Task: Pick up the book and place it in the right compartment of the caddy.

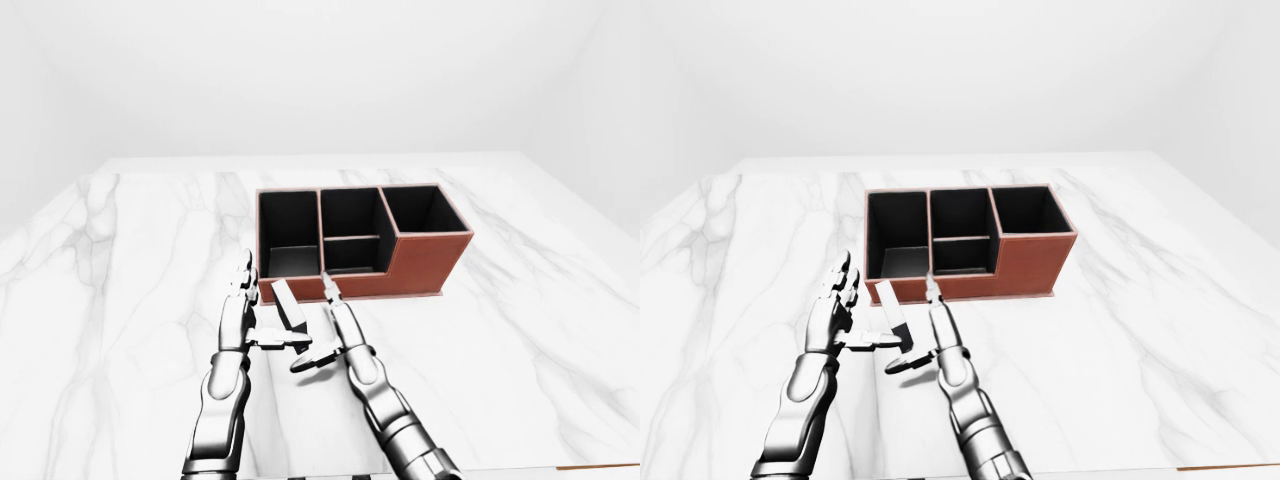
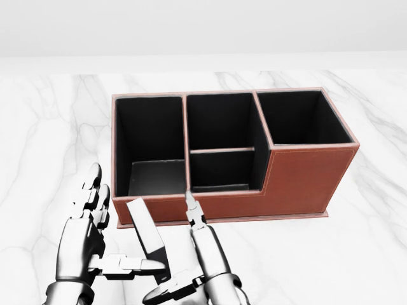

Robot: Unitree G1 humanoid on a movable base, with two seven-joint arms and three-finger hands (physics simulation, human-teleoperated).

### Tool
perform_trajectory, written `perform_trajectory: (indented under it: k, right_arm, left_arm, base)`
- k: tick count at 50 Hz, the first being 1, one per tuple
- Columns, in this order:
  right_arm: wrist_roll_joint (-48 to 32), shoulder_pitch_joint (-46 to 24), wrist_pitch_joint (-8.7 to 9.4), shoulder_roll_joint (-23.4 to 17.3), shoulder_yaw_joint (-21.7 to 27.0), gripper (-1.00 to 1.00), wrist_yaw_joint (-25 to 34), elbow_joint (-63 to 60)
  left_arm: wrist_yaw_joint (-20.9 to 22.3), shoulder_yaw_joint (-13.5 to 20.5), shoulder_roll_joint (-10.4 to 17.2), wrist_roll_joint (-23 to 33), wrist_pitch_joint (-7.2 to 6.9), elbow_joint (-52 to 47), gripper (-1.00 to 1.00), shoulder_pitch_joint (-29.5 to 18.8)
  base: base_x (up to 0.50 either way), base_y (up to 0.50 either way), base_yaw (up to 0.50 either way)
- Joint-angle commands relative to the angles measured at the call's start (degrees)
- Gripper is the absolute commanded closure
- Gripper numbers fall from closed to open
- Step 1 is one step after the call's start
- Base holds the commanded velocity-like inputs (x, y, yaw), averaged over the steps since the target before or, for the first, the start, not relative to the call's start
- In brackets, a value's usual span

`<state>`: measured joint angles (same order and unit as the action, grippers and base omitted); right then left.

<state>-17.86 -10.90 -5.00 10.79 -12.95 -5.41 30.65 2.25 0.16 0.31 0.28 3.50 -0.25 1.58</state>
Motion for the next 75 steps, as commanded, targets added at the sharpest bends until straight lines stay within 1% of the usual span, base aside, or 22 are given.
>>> perform_trajectory:
  k: [1,14,22,25,26,27,32,36,50,51,57,75]
  right_arm:
    - [-0.6,-1.0,0.00,0.4,0.2,-1.00,-0.4,2.1]
    - [-1.4,-1.6,0.00,0.9,0.0,-1.00,-0.9,2.6]
    - [-2.2,-2.6,0.00,1.5,-0.2,-1.00,-1.3,4.0]
    - [-2.2,-2.6,0.00,1.5,-0.2,-1.00,-1.3,4.1]
    - [-2.4,-2.9,0.00,1.7,-0.2,-1.00,-1.3,4.4]
    - [-2.4,-3.0,0.00,1.7,-0.2,-1.00,-1.4,4.7]
    - [-2.4,-3.6,0.00,2.0,0.1,-1.00,-1.3,5.8]
    - [-3.2,-3.6,0.00,2.4,-0.4,-1.00,-1.6,5.8]
    - [-3.7,-4.9,0.00,2.9,0.0,-1.00,-1.8,8.4]
    - [-4.0,-5.0,0.00,3.0,-0.2,-1.00,-1.9,8.4]
    - [-4.3,-5.7,0.00,3.3,-0.1,-1.00,-2.2,9.5]
    - [-4.5,-8.4,0.00,4.0,0.9,-1.00,-3.0,14.0]
  left_arm:
    - [0.0,0.0,0.0,0.1,0.24,0.2,-1.00,0.1]
    - [0.1,0.0,0.0,0.0,-0.20,-0.3,-1.00,0.1]
    - [0.1,0.0,0.0,0.0,0.29,0.5,-1.00,-0.1]
    - [0.1,0.0,0.0,0.0,0.30,0.5,-1.00,-0.1]
    - [0.0,0.0,0.0,0.0,0.08,0.3,-1.00,-0.2]
    - [0.0,-0.1,0.0,0.1,0.27,0.6,-1.00,-0.2]
    - [0.1,-0.1,0.0,0.1,0.22,0.6,-1.00,-0.2]
    - [0.0,-0.2,-0.1,0.1,-0.02,0.1,-1.00,0.0]
    - [0.1,-0.1,0.0,0.1,0.24,0.5,-1.00,0.0]
    - [0.1,-0.1,0.0,0.1,0.05,0.2,-1.00,0.0]
    - [0.1,-0.1,0.0,0.1,-0.04,0.2,-1.00,-0.1]
    - [0.1,-0.2,-0.1,0.1,0.39,0.8,-1.00,-0.1]
  base:
    - [0.00,0.00,0.00]
    - [0.00,0.00,0.00]
    - [0.00,0.00,0.00]
    - [0.00,0.00,0.00]
    - [0.00,0.00,0.00]
    - [0.00,0.00,0.00]
    - [0.00,0.00,0.00]
    - [0.00,0.00,0.00]
    - [0.00,0.00,0.00]
    - [0.00,0.00,0.00]
    - [0.00,0.00,0.00]
    - [0.00,0.00,0.00]
